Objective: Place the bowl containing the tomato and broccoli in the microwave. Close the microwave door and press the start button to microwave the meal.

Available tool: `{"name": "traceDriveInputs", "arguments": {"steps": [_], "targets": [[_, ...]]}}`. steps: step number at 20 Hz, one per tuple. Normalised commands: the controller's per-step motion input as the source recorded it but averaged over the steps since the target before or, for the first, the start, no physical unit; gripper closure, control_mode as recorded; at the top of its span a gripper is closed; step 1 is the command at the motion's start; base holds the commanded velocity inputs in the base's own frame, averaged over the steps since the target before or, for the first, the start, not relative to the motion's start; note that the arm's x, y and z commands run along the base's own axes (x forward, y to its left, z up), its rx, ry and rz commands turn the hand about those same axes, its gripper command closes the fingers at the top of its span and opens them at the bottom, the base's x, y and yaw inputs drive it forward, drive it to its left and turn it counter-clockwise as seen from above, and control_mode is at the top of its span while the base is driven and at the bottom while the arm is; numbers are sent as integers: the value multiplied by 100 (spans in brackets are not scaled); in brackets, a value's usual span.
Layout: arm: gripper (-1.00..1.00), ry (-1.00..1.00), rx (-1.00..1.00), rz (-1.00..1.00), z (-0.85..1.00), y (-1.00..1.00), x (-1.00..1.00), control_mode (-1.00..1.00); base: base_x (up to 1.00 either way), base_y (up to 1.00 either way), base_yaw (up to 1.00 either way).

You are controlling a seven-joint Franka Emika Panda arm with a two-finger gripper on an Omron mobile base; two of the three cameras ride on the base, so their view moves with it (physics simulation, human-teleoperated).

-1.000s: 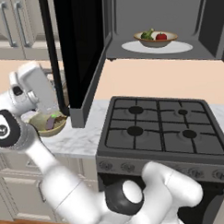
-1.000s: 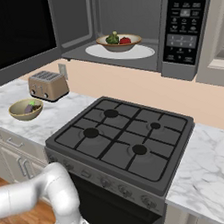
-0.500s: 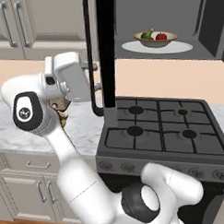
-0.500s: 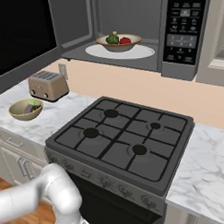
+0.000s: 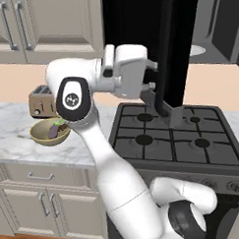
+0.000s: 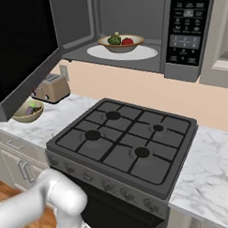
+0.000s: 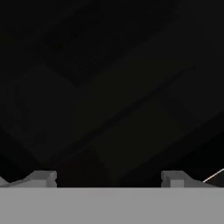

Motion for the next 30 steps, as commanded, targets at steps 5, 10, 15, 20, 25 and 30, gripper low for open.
{"name": "traceDriveInputs", "arguments": {"steps": [5,10,15,20,25,30], "targets": [[-100,-1,18,2,0,-100,-22,-100,0,0,0],[-100,6,12,18,0,-89,5,-100,0,0,0],[-100,28,0,32,-26,-70,20,-100,0,0,0],[-100,43,0,48,-70,-59,60,-100,0,0,0],[-100,27,2,45,-11,-51,90,-100,0,0,0],[-100,8,8,41,3,-52,84,-100,0,0,0]]}}
